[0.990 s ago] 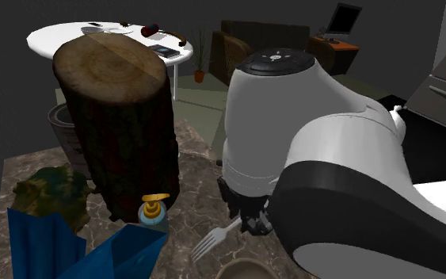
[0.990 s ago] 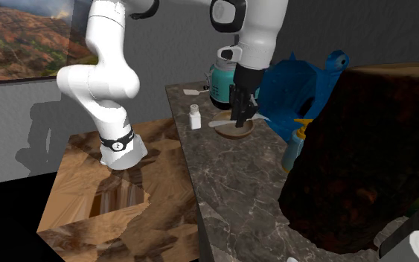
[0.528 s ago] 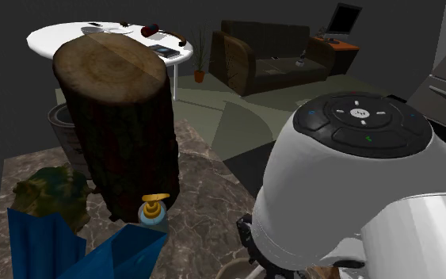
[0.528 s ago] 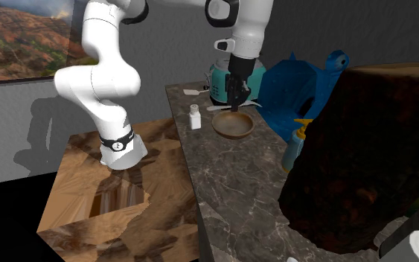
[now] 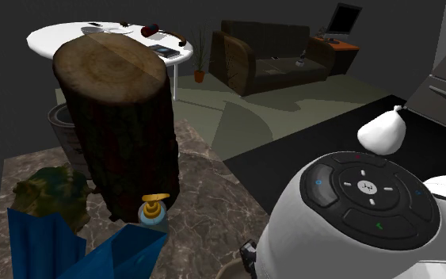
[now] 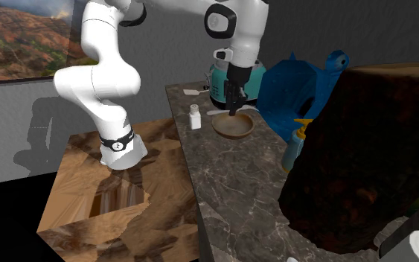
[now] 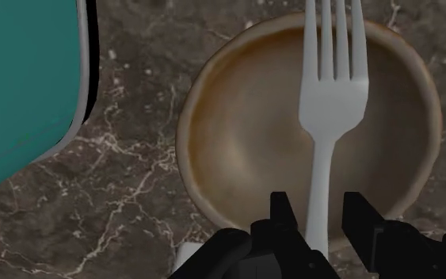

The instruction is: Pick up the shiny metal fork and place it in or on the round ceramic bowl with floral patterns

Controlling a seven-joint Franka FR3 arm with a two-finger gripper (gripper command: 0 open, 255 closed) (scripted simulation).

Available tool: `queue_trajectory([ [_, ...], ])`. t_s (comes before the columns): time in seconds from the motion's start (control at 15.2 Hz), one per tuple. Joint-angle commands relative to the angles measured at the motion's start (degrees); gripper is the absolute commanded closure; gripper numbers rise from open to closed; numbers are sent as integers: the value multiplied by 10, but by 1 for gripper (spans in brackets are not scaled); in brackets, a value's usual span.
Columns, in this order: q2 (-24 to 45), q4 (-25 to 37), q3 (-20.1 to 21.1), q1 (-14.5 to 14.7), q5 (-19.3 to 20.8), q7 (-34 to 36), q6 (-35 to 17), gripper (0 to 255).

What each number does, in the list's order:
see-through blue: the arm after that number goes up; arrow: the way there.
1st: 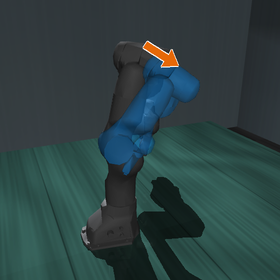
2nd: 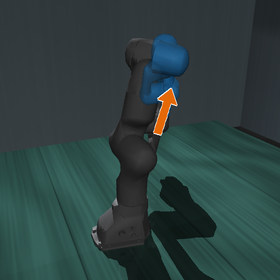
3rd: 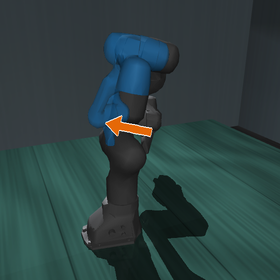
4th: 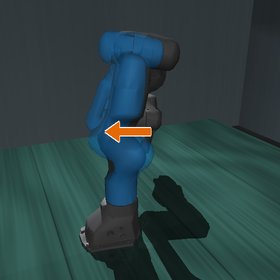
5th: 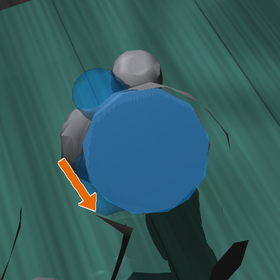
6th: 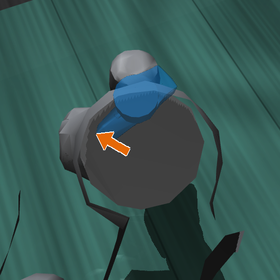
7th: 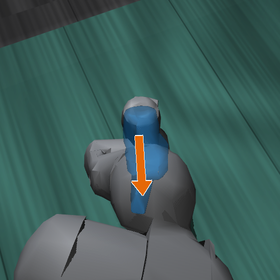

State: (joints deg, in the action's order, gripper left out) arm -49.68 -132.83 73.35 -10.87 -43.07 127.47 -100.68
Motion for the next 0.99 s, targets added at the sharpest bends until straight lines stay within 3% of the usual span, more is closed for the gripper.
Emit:
queue_trajectory([
  [0.0, 0, -9, 11, -2, -8, -3, -13, 255],
  [0.13, 1, -18, 30, -9, -19, -5, -30, 255],
  [0.66, 1, -18, 30, -9, -19, -5, -30, 255],
  [0.73, 1, -18, 30, -9, -19, -5, -30, 0],
  [0.92, 1, -18, 30, -9, -19, -5, -30, 0],
])
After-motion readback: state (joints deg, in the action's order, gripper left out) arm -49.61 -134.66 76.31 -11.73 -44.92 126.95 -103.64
